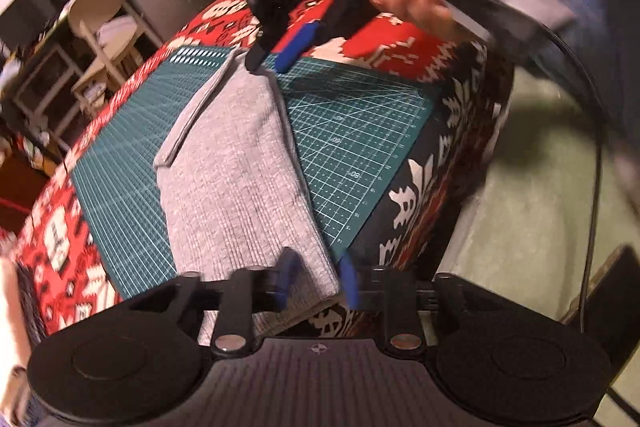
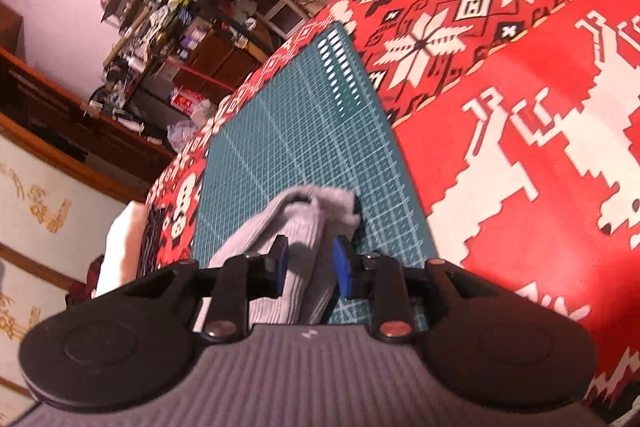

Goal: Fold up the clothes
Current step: 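Grasp the folded grey shirt with both tools at its end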

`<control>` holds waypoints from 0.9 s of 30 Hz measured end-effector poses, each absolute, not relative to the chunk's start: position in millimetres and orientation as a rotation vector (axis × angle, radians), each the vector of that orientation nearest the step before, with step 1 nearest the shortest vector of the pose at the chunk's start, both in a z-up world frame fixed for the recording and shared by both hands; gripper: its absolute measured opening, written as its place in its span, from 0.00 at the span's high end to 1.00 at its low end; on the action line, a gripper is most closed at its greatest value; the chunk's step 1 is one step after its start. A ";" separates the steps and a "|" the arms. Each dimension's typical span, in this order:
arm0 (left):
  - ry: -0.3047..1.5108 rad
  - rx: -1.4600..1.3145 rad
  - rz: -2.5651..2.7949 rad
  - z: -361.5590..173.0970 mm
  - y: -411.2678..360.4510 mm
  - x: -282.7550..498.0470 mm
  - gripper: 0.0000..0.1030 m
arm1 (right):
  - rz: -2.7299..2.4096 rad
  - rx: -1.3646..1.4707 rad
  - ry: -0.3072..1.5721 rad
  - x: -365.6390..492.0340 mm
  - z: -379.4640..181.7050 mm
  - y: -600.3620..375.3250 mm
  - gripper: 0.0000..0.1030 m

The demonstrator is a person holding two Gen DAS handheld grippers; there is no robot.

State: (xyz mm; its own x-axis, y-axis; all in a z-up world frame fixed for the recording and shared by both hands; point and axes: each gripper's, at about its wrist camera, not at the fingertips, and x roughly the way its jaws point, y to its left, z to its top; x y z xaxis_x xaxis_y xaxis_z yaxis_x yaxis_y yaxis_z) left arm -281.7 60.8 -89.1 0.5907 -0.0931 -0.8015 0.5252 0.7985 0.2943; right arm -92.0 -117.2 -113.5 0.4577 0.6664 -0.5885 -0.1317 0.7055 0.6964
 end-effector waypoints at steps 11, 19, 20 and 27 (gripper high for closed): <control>0.818 0.641 -0.417 -86.5 59.5 -296.4 0.96 | 0.512 0.593 0.959 -84.9 -111.8 -110.5 0.99; 0.830 0.643 -0.415 -86.7 56.6 -296.6 0.89 | 0.476 0.665 0.987 -81.9 -125.6 -121.3 0.85; 0.830 0.638 -0.420 -85.3 56.7 -297.2 0.85 | 0.472 0.685 0.980 -81.6 -124.3 -124.2 0.85; 0.807 0.583 -0.438 -73.5 64.6 -303.5 0.74 | 0.448 0.767 0.992 -87.0 -127.2 -132.4 0.84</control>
